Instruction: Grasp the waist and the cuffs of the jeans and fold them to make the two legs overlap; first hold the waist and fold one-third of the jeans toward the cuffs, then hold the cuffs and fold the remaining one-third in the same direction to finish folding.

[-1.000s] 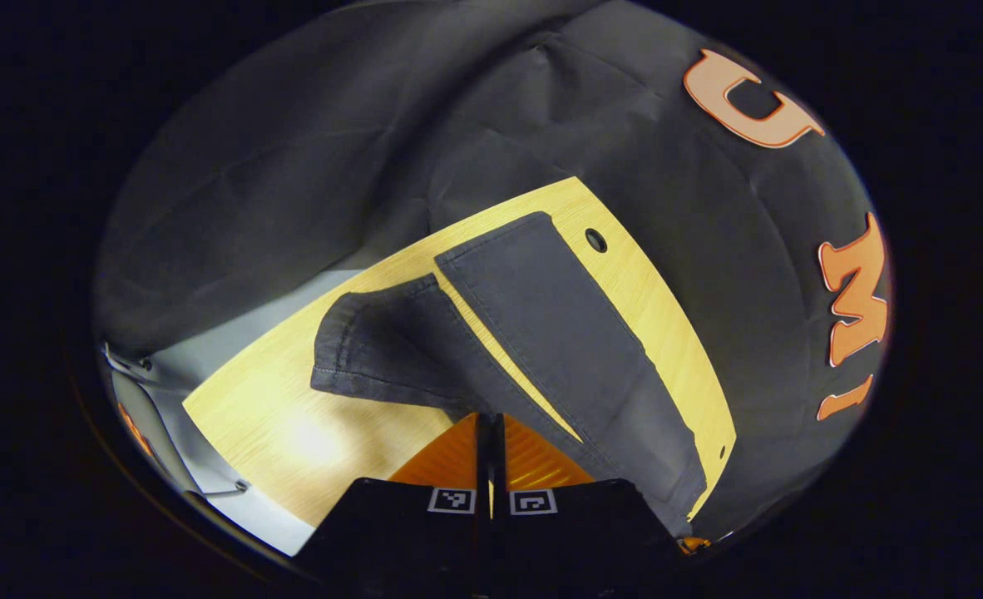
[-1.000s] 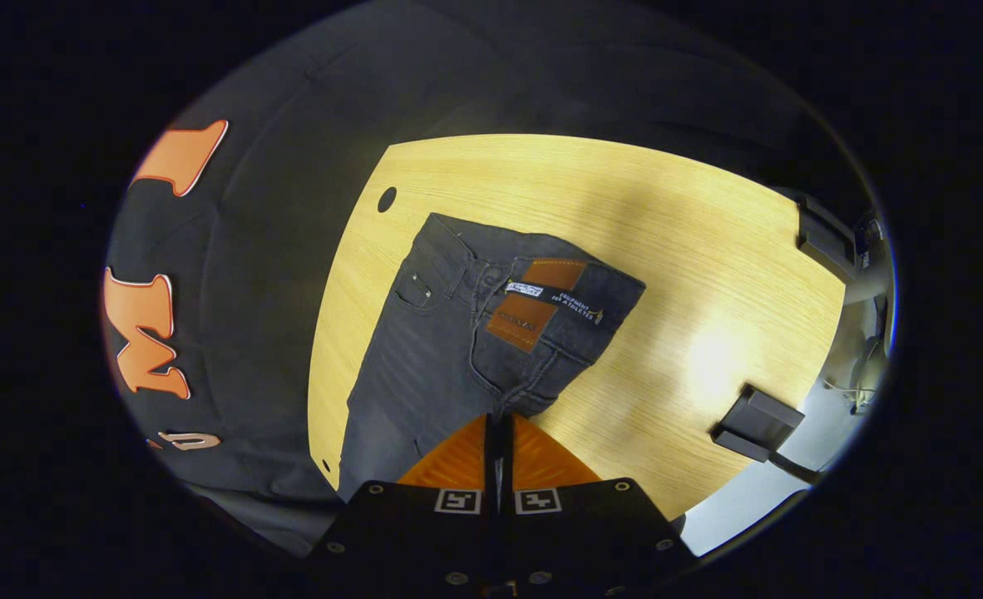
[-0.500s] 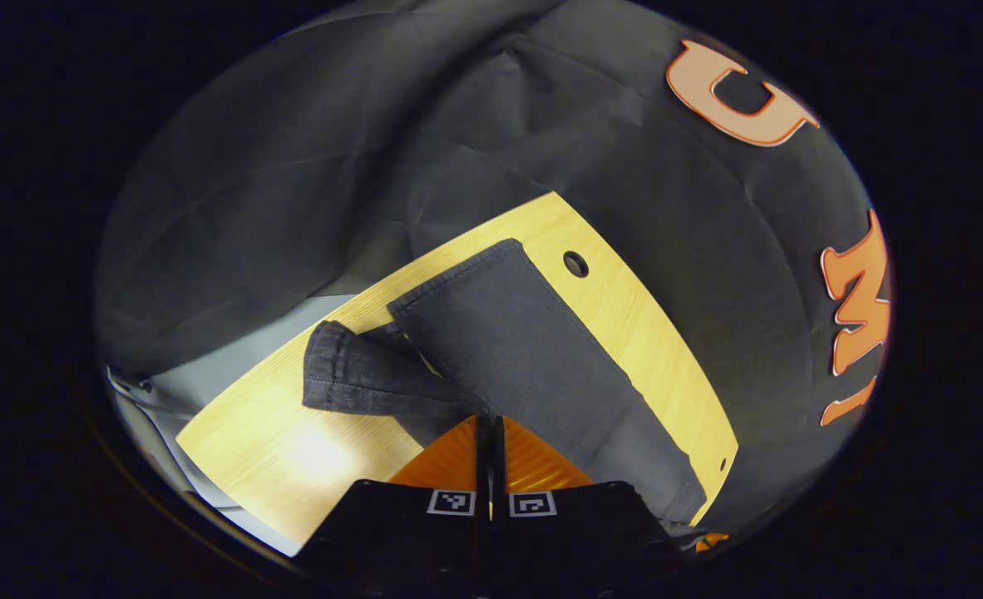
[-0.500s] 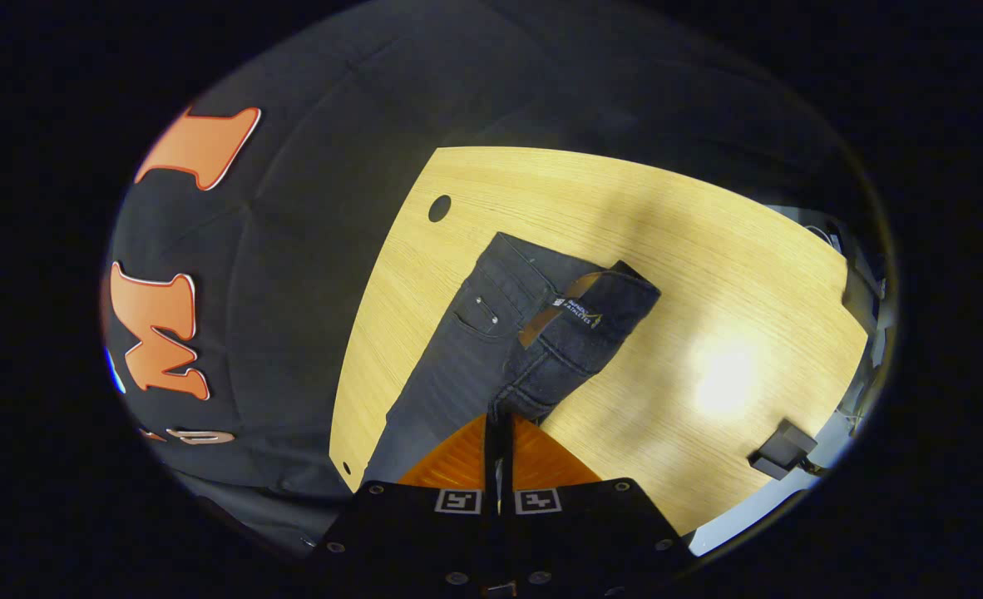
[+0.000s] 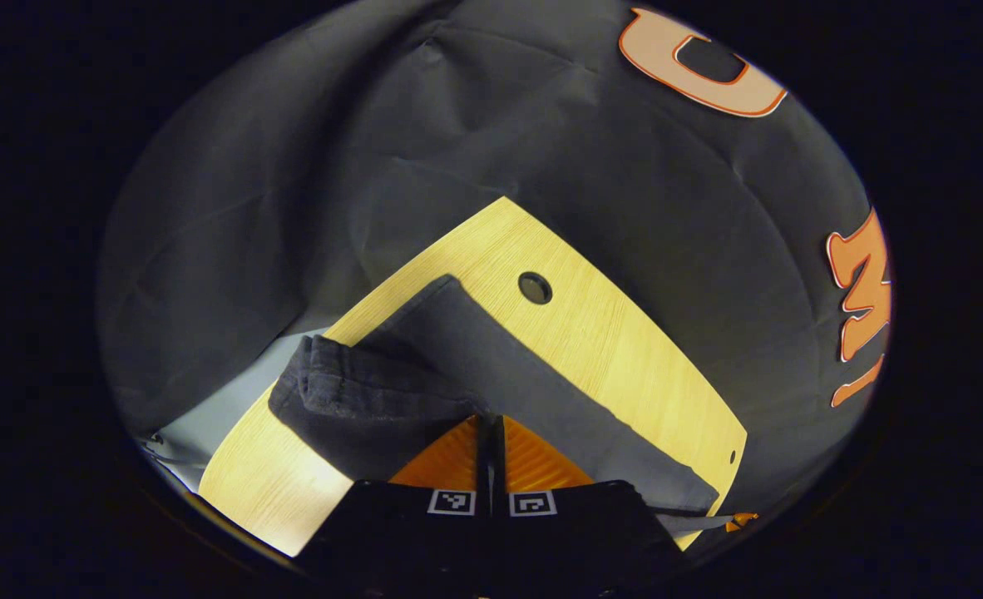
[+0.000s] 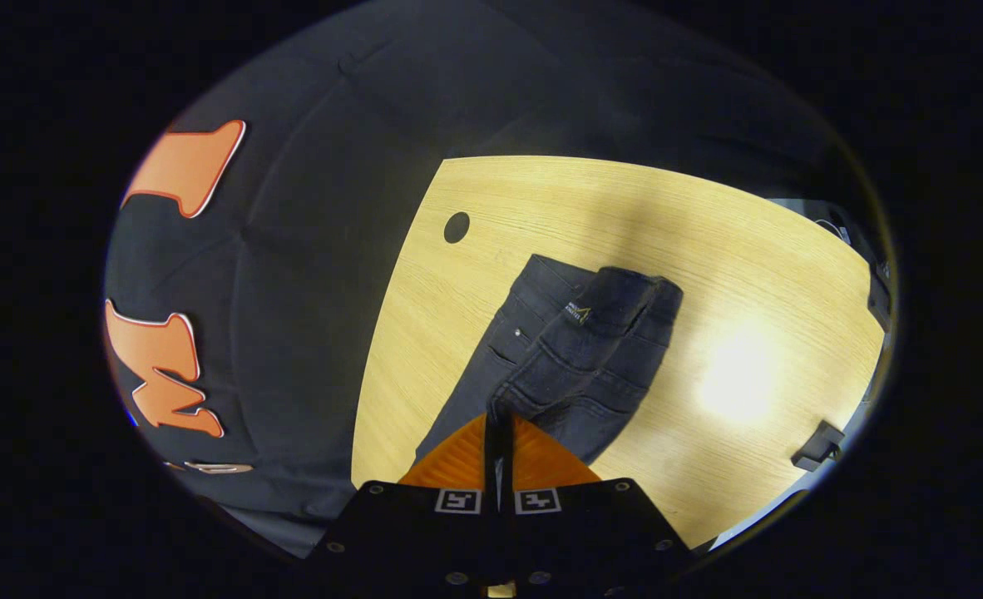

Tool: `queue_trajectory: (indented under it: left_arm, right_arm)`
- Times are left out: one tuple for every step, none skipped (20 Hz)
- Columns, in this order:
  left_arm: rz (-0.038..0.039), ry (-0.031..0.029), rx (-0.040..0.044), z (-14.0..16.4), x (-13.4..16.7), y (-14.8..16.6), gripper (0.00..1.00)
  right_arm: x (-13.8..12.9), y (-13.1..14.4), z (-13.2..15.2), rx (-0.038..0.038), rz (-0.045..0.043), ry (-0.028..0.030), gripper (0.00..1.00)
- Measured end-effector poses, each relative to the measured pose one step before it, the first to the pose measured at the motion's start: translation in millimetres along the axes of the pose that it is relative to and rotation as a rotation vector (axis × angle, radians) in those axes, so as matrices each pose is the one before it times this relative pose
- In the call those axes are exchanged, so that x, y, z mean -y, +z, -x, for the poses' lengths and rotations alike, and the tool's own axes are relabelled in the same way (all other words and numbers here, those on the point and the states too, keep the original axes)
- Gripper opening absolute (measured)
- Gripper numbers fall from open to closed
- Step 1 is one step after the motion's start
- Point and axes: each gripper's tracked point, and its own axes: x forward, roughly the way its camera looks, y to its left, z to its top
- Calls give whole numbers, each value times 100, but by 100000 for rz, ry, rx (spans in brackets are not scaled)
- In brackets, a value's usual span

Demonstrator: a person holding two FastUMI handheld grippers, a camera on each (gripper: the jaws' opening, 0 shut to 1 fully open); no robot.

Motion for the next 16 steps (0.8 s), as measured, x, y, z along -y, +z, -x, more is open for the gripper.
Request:
queue_trajectory:
  left_arm:
    - [-1500, 163, 170, -784, 420, 583, 0]
    - [-982, 773, 519, -613, 83, 503, 0]
    - [-1246, -116, -165, -701, 673, 670, 0]
    - [-793, -472, 1560, -874, 422, 761, 0]
    - [-1322, 229, 120, -704, 550, 645, 0]
    - [-804, 368, 1429, -604, 457, 599, 0]
    - [-1503, 601, 682, -893, 275, 347, 0]
    - [-1832, 818, -625, -922, 260, -85, 0]
    - [-1663, 1133, -401, -460, 262, -30, 1]
    - [-643, 1593, 81, -493, 39, -161, 0]
    - [-546, 1136, -205, -279, 49, -38, 5]
    - [-241, 1683, -1027, -124, -411, -635, 8]
    - [984, 1024, -1032, 233, -74, -314, 20]
    - [1326, -1302, -805, 491, 404, -212, 20]
    - [1009, -956, -305, 872, 145, 141, 40]
    - [973, -1113, 407, 259, 144, -82, 60]
  right_arm:
    - [-403, 256, -859, -406, 380, -516, 0]
    - [-434, 273, -737, -637, -554, -156, 1]
    - [-474, 324, -802, -456, -236, -591, 1]
    - [-301, 302, -700, 205, -84, -852, 1]
    - [-156, 104, -855, -484, 766, -879, 0]
    - [-218, 237, -884, 108, -684, -660, 0]
    - [-301, 42, -910, -835, -1431, -491, 1]
    - [1, 230, -614, 122, -3137, -648, 1]
    - [-97, 219, -420, 469, -2280, -133, 2]
    - [-436, 239, -225, 869, -541, 998, 3]
    - [-552, 251, -139, 1116, 748, 1641, 13]
    - [-108, 369, 163, 1849, 587, 785, 17]
    - [171, 138, -18, 1179, 1022, -441, 29]
    - [441, 173, 472, 571, 572, -612, 26]
    - [692, 147, 456, 352, 1390, -890, 46]
    - [648, 285, 352, 999, 2000, -457, 53]
